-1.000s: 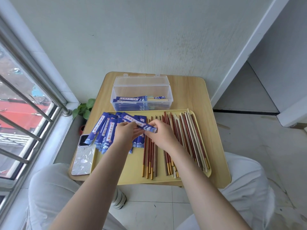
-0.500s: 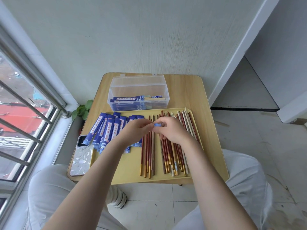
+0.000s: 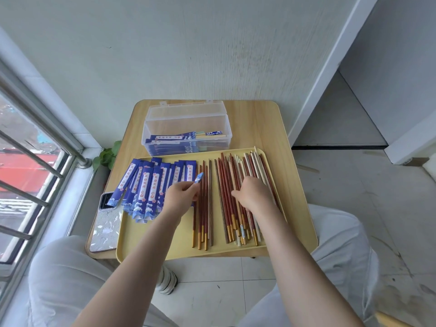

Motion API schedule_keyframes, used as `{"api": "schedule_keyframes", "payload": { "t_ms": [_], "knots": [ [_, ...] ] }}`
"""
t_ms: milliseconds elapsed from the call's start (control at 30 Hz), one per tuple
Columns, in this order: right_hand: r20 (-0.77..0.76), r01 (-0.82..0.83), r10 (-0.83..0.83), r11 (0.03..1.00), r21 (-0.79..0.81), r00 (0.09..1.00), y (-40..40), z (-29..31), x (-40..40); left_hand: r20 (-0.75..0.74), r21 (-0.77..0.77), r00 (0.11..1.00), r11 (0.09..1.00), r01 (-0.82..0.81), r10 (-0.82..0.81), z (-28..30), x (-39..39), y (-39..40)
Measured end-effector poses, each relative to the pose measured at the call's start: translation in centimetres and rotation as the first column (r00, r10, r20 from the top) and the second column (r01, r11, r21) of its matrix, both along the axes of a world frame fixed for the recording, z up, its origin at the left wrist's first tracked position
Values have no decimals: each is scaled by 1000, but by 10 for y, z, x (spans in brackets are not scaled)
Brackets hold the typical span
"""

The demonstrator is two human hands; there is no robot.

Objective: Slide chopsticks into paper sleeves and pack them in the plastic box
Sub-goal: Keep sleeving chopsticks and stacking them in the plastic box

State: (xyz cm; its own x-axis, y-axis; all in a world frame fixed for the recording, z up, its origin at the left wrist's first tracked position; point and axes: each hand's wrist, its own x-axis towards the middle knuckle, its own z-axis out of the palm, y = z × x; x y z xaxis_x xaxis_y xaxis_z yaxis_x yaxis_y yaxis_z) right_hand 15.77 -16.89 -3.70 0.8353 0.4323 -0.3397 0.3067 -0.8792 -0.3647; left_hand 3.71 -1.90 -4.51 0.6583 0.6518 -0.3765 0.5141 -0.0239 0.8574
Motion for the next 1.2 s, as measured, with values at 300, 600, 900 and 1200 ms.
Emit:
{"api": "schedule_keyframes", "payload": {
  "t_ms": [300, 600, 900, 1200],
  "knots": [
    [-51, -10, 14, 997, 80, 999, 30, -13, -25, 38, -101, 997, 993, -62, 66, -8, 0, 1],
    [-98, 80, -66, 987, 139, 993, 19, -3, -14, 119, -198, 991, 976, 87, -64, 0, -5, -1],
    [30, -26, 26, 999, 23, 999, 15, 0, -21, 58, -171, 994, 980, 99, -90, -10, 1, -10],
    [53, -24, 33, 988, -154, 998, 24, 2, -32, 39, -139, 994, 985, 104, -99, -18, 1, -9]
  ]
}}
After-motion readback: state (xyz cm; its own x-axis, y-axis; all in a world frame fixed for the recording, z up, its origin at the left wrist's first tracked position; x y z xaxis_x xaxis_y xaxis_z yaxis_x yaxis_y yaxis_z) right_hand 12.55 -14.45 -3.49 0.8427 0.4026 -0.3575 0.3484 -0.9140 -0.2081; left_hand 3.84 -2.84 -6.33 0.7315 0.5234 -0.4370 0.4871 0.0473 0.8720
